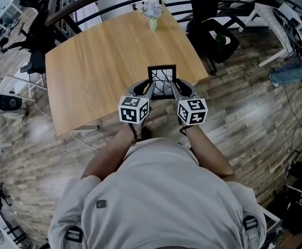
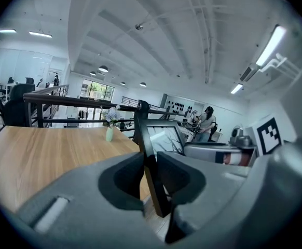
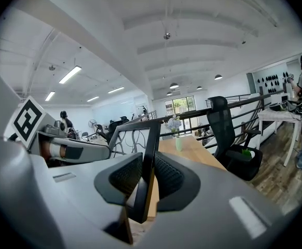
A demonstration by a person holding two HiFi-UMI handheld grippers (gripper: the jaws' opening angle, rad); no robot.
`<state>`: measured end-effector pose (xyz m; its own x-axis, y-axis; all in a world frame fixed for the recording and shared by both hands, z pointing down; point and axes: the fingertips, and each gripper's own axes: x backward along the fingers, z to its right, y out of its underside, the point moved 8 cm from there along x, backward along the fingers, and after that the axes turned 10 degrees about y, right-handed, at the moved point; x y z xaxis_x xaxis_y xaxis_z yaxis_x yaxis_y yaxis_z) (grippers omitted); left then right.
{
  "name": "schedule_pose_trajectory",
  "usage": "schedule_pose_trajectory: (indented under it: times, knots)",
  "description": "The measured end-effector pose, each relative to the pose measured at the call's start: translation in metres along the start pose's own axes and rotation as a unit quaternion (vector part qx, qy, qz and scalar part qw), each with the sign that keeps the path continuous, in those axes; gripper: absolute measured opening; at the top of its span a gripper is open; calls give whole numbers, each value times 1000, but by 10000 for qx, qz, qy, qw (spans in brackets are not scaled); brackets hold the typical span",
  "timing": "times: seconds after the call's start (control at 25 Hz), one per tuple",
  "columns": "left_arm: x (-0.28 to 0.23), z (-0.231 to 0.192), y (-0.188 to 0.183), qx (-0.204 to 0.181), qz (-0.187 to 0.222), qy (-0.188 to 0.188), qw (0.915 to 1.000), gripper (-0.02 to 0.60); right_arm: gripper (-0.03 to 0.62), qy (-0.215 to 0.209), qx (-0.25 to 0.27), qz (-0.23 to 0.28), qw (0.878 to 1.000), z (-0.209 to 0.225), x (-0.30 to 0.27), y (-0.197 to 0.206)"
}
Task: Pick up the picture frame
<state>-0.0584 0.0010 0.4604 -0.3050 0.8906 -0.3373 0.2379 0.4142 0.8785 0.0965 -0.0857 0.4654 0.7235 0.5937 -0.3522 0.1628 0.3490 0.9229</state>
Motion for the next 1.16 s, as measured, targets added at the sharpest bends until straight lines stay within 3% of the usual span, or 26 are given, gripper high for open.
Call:
schedule_pose_trajectory:
  times: [0.32, 0.68, 1.16]
  knots:
    - [-17, 92, 37, -32, 1, -75, 10000, 81, 84, -94, -36, 33, 9999, 56, 75, 30]
    - [-21, 166, 71, 7, 1, -162, 9999, 81, 84, -218, -19, -17, 9998, 93, 140, 55]
    - [-27, 208, 79, 50, 25, -121, 9999, 81, 84, -198, -32, 28, 9998, 116, 180, 58]
